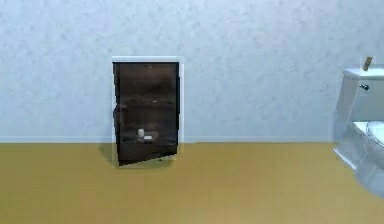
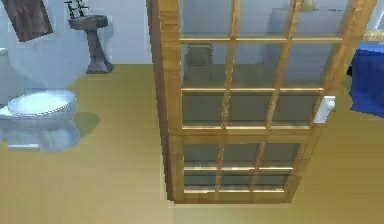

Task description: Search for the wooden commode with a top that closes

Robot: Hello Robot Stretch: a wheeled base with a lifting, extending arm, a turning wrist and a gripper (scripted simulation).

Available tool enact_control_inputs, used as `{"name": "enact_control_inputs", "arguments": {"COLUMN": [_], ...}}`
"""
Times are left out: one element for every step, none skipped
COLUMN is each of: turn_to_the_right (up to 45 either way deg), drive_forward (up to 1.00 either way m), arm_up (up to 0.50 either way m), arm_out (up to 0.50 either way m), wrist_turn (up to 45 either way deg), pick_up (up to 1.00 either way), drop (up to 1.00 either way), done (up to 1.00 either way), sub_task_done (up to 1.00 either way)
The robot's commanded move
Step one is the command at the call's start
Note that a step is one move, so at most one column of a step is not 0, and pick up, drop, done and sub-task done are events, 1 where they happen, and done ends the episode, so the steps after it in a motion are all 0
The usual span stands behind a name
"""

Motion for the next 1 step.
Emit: {"name": "enact_control_inputs", "arguments": {"turn_to_the_right": [27.0], "drive_forward": [0.0], "arm_up": [0.0], "arm_out": [0.0], "wrist_turn": [0.0], "pick_up": [0.0], "drop": [0.0], "done": [0.0], "sub_task_done": [0.0]}}
